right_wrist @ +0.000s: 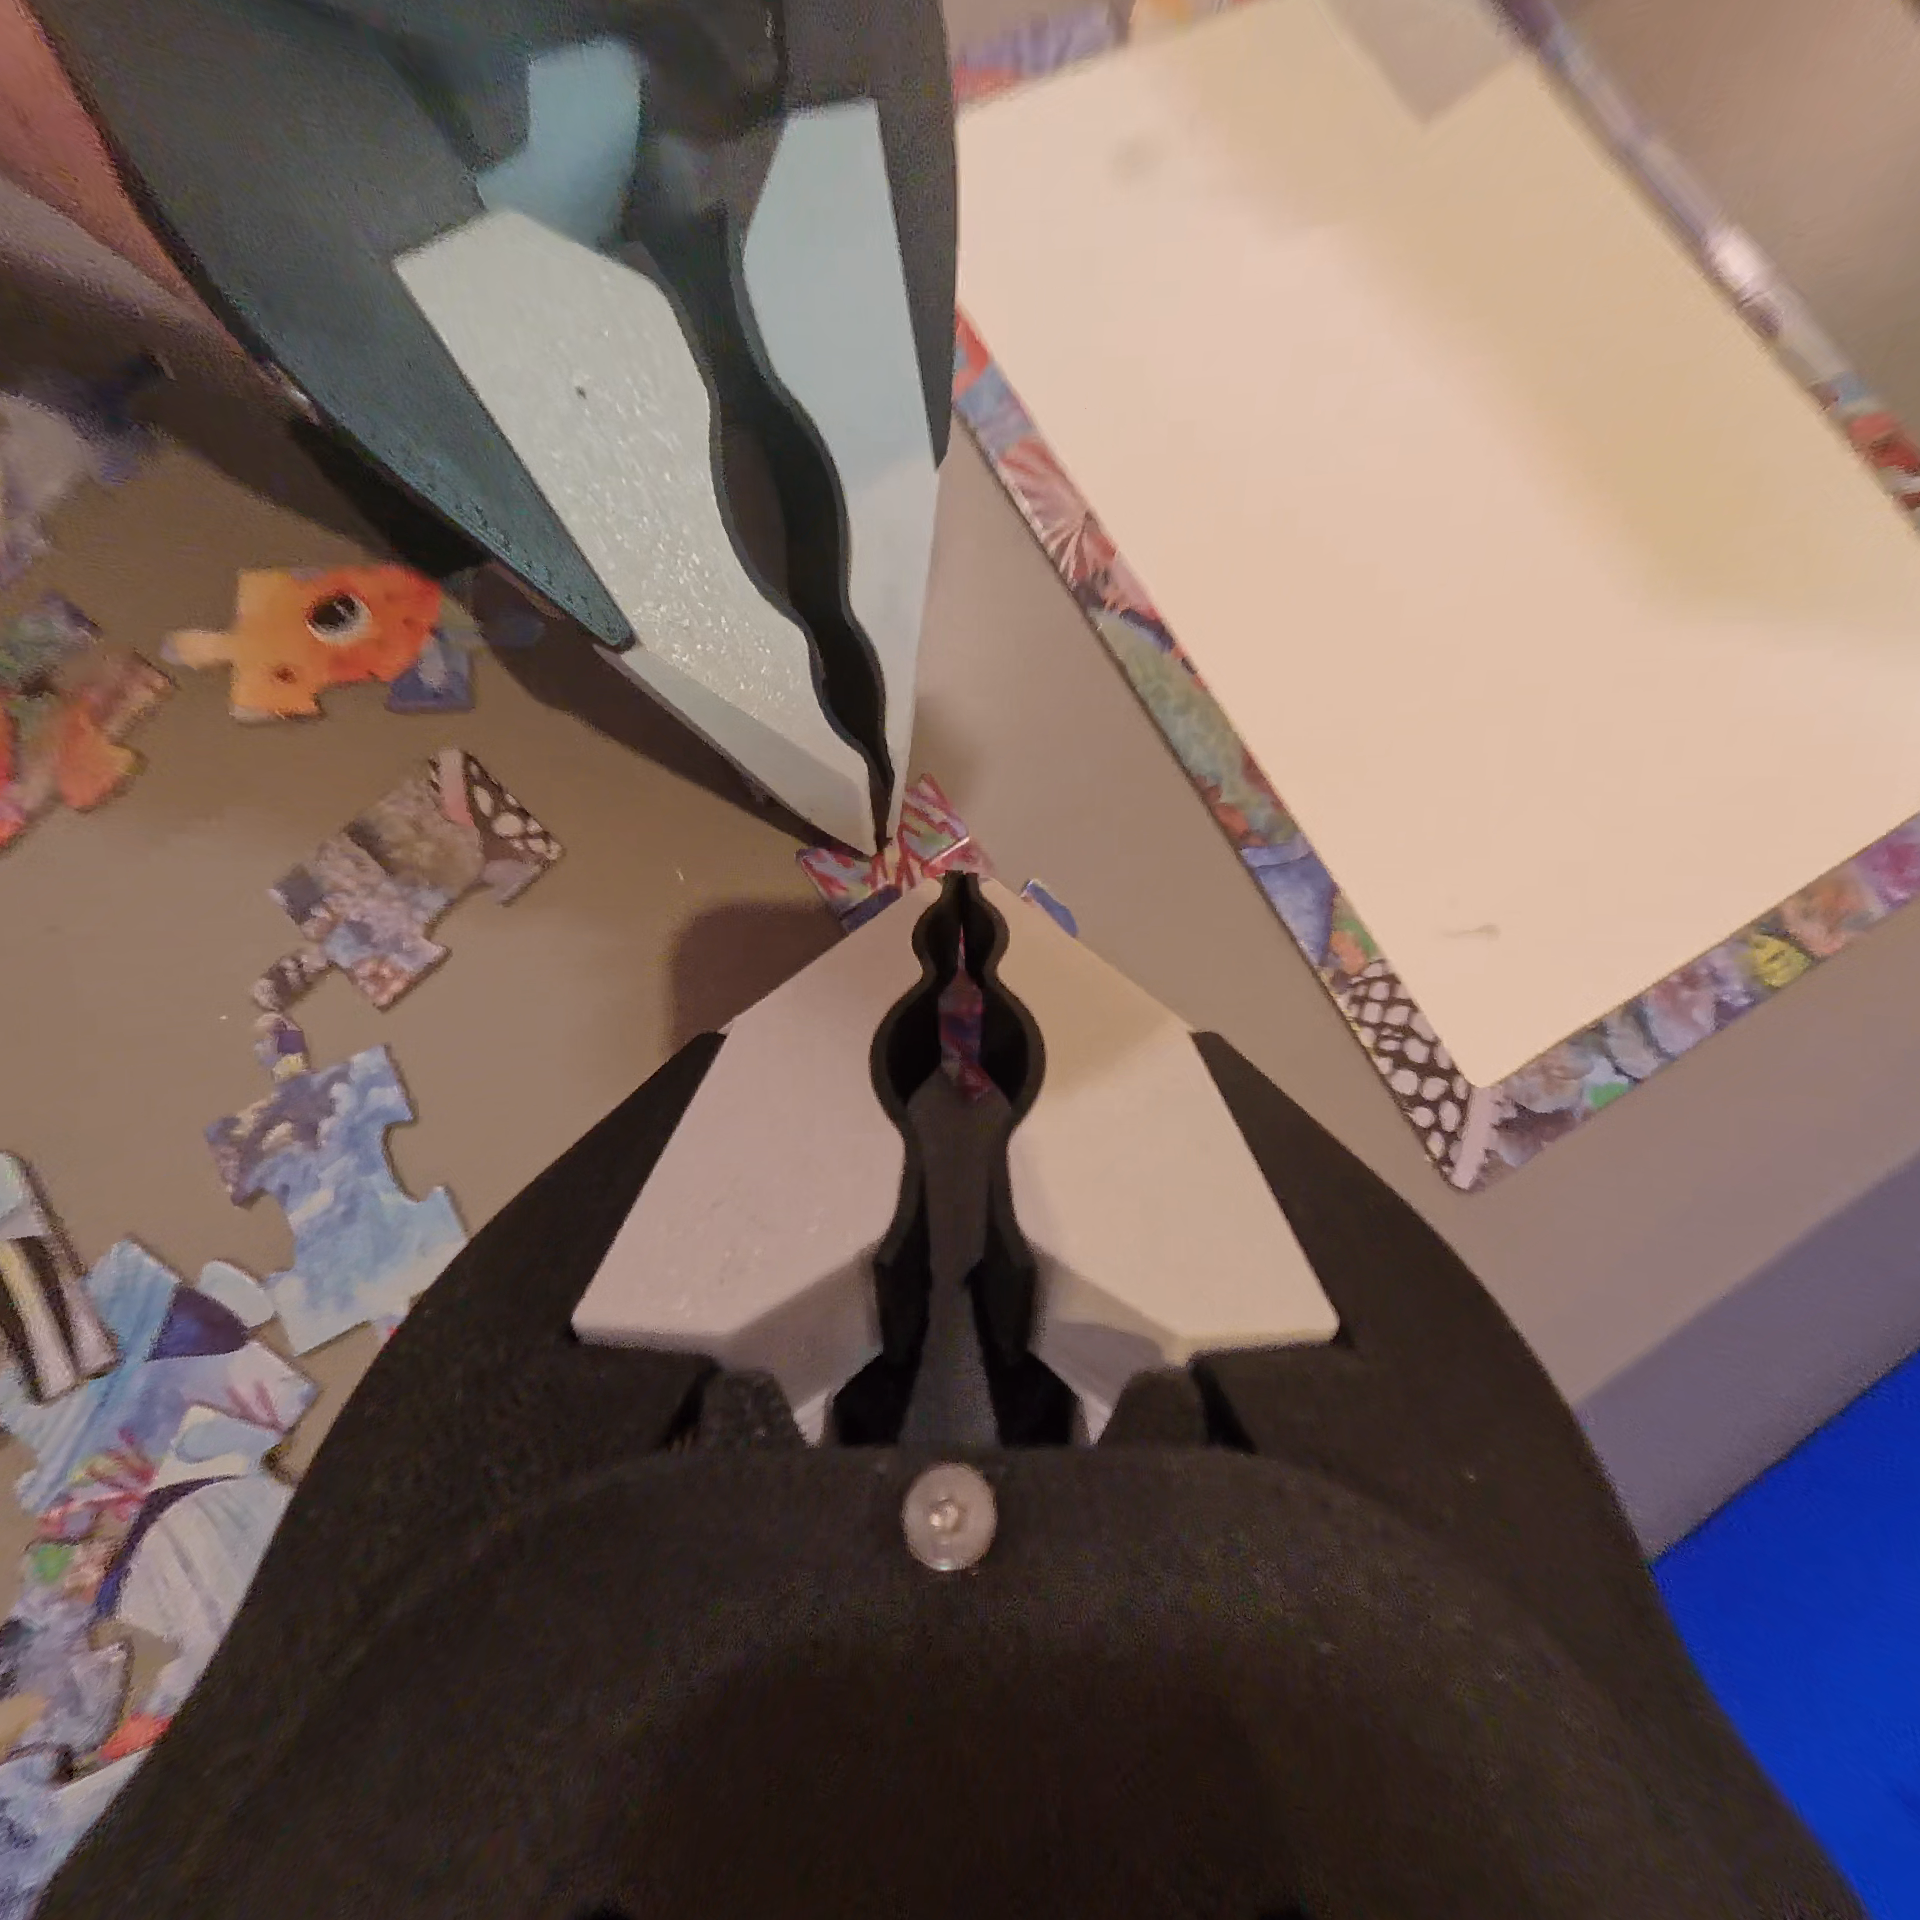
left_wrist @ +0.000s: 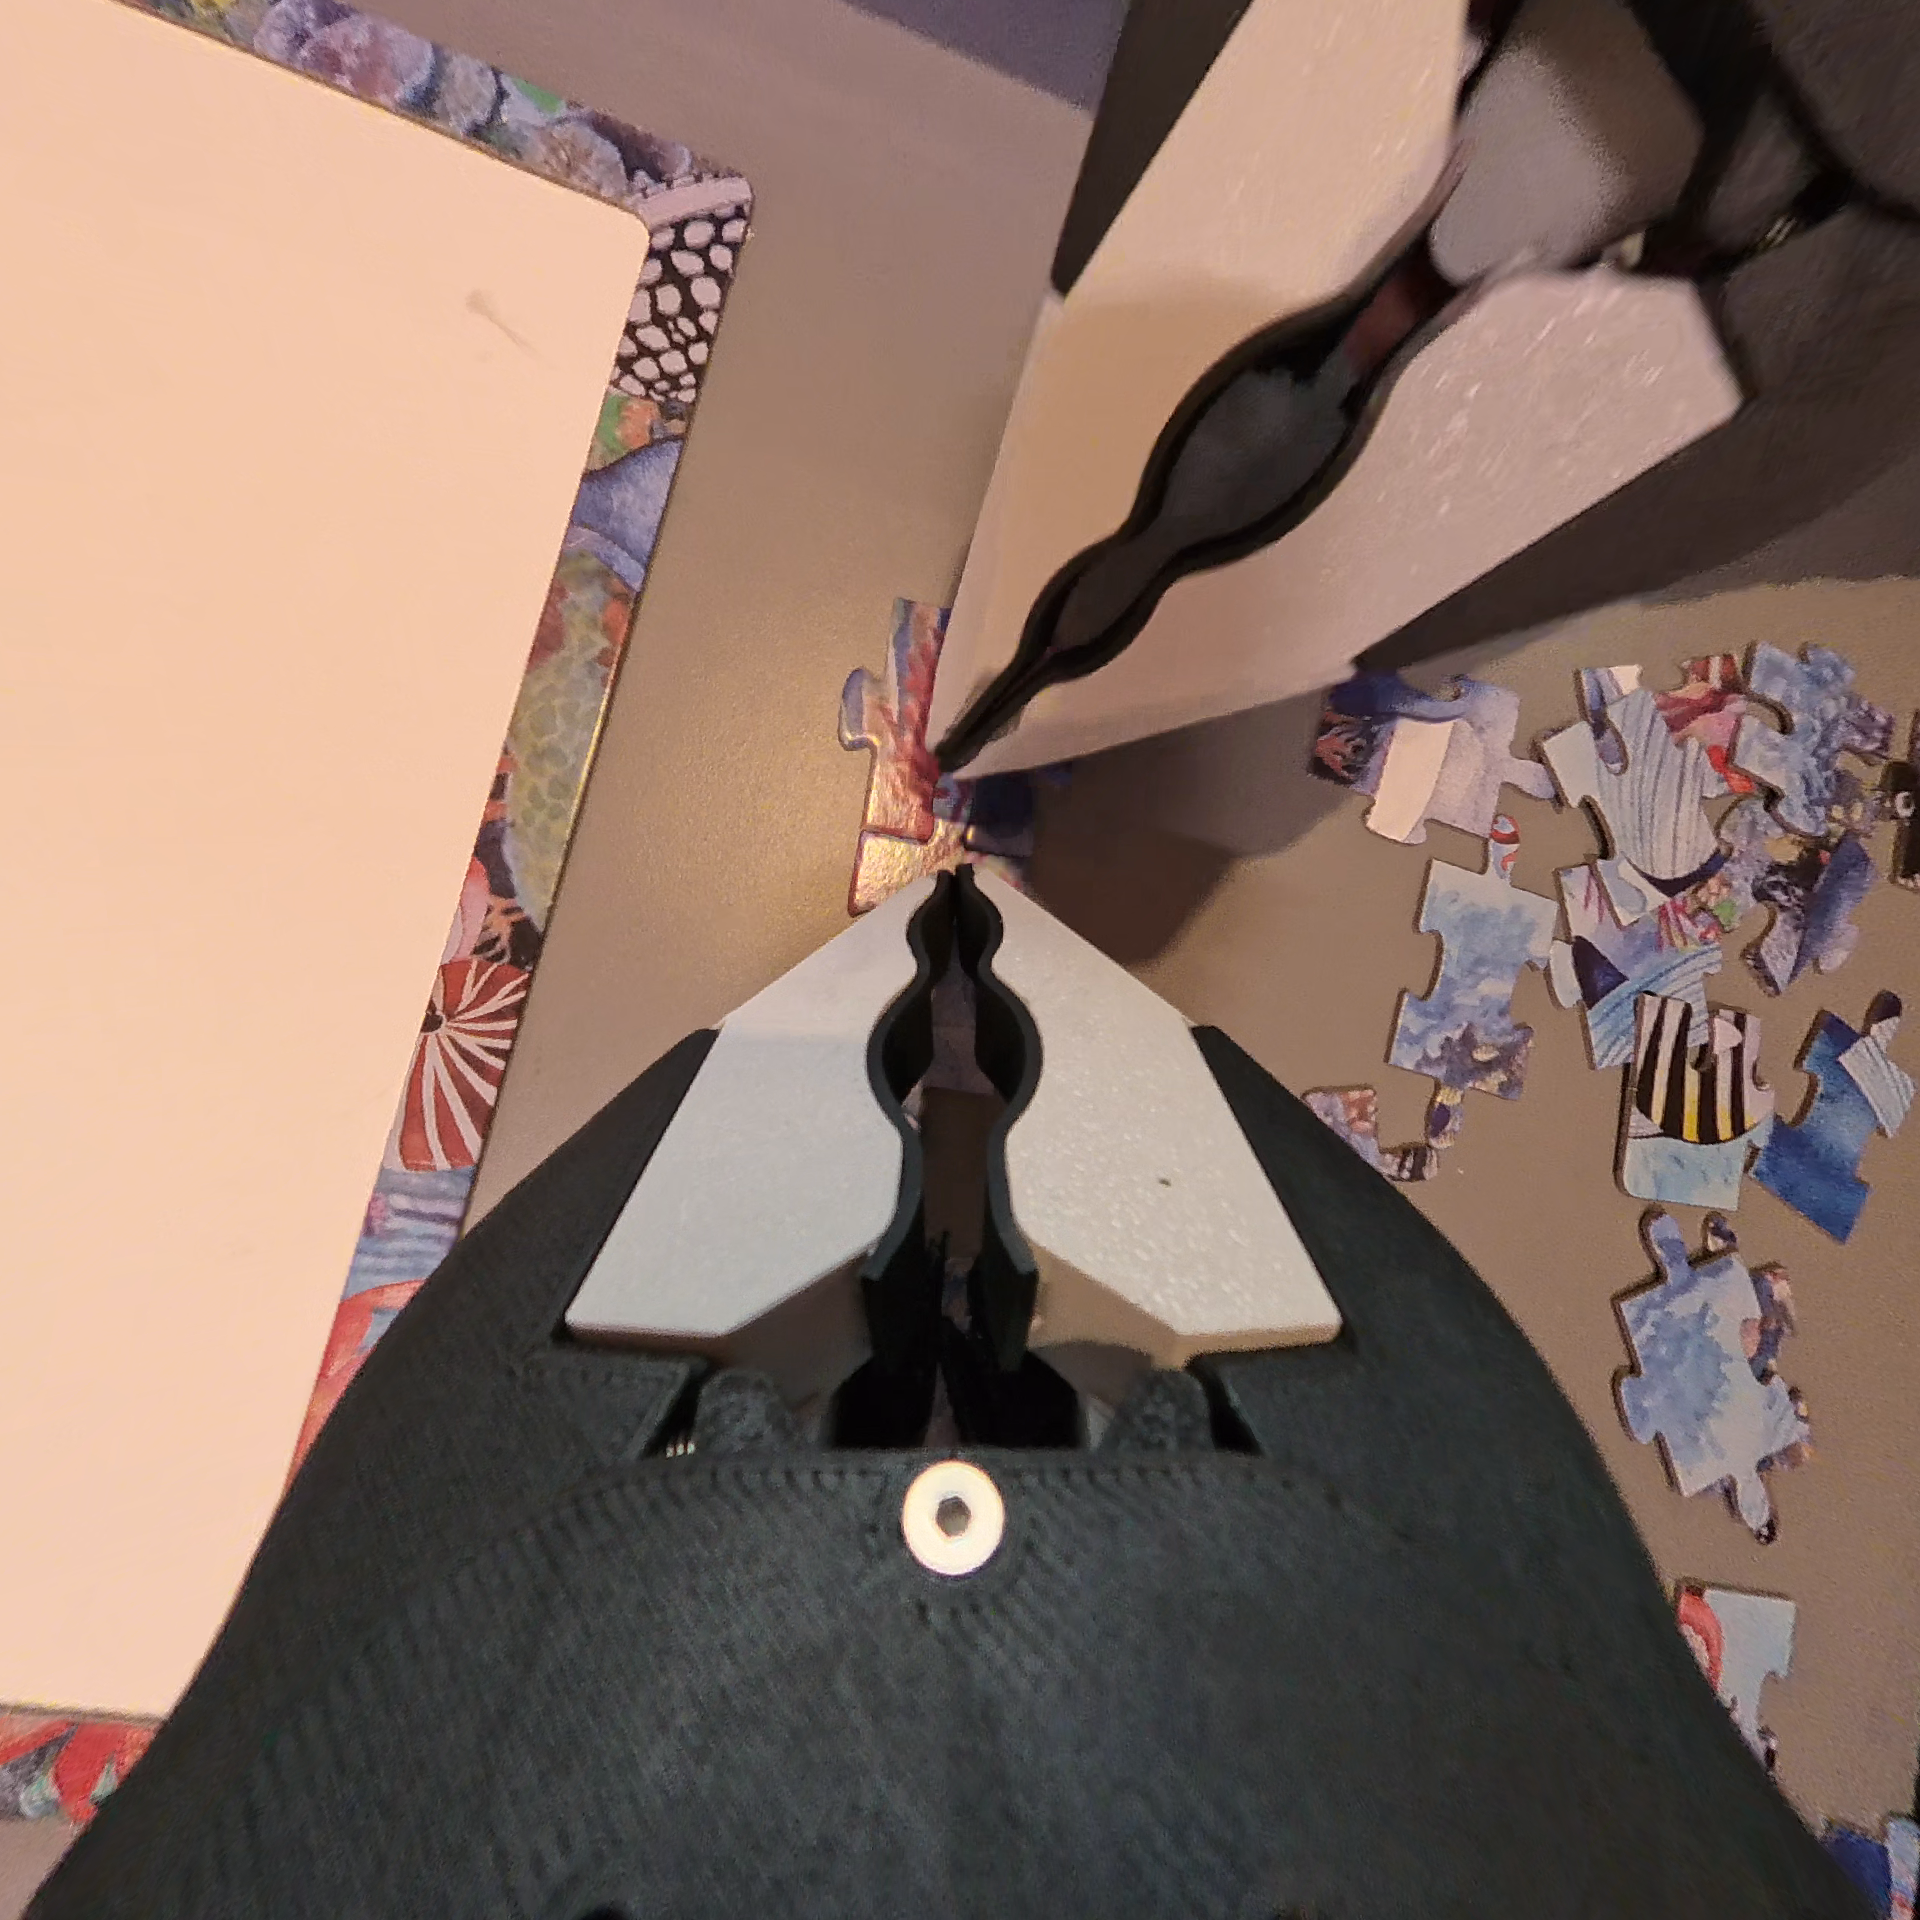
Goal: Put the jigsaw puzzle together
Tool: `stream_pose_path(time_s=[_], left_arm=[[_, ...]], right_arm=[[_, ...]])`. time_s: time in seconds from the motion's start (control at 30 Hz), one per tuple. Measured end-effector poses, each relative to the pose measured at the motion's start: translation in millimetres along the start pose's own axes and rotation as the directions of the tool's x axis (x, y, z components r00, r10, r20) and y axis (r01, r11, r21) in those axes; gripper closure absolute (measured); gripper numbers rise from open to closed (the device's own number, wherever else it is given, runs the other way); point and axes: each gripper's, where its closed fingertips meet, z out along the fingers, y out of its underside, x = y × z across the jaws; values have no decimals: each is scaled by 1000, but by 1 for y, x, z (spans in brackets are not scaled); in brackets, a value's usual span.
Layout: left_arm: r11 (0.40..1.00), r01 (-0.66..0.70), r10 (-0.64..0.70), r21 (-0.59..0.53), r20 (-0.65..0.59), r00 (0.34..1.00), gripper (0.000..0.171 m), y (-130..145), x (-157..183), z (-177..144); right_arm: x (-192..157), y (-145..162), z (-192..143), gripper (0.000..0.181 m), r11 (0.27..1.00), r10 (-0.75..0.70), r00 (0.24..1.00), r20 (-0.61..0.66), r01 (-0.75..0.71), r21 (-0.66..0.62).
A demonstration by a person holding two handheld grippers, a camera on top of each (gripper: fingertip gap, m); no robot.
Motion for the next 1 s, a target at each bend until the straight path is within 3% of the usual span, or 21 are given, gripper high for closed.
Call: stream_pose_path(time_s=[0.2,0.4,0.5,0.67,0.77,0.9,1.0], left_arm=[[994,-25,20,104,43,999,164,-8,-7,-45],[994,-105,109,-42,90,990,145,43,-2,-74],[991,-107,111,-79,56,992,138,63,3,-76],[978,-131,149,-160,104,983,121,83,-6,-68],[972,-134,158,-195,114,981,121,92,-11,-60],[978,-139,160,-153,133,978,139,88,-14,-57],[981,-145,162,-128,136,977,139,86,-13,-56]], right_arm=[[16,-16,-43,181,991,46,999,-24,-42,129],[7,-8,-58,181,988,37,999,-9,-36,153],[-1,0,-57,181,990,22,1000,-6,-21,143],[-10,10,-49,181,992,8,1000,10,-9,128],[-10,12,-49,181,991,15,1000,13,-17,134],[-6,12,-52,181,988,27,1000,13,-28,155],[-4,14,-52,181,987,33,999,16,-36,156]])
